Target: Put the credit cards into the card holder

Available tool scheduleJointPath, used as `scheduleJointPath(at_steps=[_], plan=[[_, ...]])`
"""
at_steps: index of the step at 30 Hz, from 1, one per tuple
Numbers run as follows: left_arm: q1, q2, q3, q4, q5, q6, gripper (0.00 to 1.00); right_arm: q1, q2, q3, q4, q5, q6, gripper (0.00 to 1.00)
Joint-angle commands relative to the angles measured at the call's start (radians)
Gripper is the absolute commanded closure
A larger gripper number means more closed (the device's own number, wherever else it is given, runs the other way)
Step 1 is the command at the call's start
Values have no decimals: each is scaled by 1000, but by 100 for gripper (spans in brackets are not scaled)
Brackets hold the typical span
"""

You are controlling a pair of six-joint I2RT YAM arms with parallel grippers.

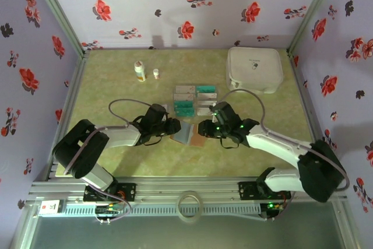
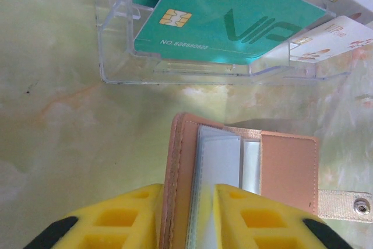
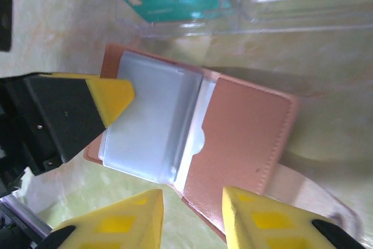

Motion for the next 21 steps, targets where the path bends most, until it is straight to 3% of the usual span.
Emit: scheduleJointPath(at_steps=[1,12,21], plan=[[-9,-13,-13,21,2,-1,72,23,77,13,56,17,22,71],[-7,-1,-30,41,-6,4,67,17,249,-85,161,45,13,76],[-5,-31,-57,89,-6,-6,66,18,263,-71,145,40,-5,76]])
